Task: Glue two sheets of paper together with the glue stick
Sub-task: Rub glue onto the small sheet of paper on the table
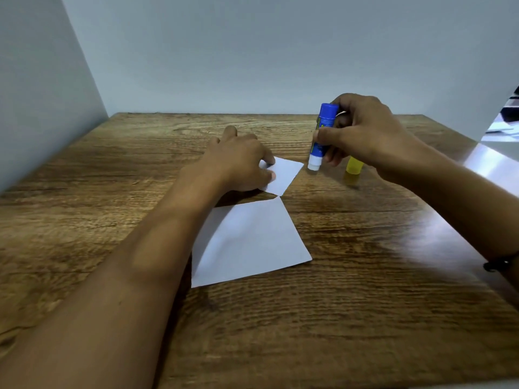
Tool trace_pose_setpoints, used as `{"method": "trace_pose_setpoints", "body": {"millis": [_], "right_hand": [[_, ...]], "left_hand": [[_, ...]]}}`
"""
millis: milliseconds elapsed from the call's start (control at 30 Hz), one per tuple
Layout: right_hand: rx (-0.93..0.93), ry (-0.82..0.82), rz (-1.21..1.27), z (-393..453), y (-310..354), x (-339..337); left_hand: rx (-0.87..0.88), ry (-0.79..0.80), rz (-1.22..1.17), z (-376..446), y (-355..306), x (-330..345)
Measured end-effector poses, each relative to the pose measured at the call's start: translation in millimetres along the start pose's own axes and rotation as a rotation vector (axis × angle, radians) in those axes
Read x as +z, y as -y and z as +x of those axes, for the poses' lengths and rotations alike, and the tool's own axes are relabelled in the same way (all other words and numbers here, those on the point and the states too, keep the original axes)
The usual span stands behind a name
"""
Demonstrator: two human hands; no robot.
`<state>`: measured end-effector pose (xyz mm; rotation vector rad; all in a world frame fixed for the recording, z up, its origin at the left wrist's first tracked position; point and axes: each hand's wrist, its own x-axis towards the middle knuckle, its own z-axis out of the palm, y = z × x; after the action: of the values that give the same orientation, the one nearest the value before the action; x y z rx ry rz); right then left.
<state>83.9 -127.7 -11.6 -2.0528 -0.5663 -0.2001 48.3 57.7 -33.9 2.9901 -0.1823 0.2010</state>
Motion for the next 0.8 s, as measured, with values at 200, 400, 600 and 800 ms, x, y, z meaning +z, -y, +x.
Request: {"method": "trace_pose_setpoints", "body": {"millis": [200,400,600,800], "right_hand": [[-0.010,-0.019,0.016,9,2,3],[-0.025,-0.048,-0.037,28,4,20],[-0.044,-0.072,-0.140,37,2,37],[-0.046,-0.060,-0.223,36,1,42]], "left_hand": [[0.034,-0.115,0.114,0,-12,6],[0.048,-0.126,-0.078,2,-10,-2],[0.053,-0.023,-0.068,1,-9,4],[0.045,-0.020,-0.077,3,-9,5]]}}
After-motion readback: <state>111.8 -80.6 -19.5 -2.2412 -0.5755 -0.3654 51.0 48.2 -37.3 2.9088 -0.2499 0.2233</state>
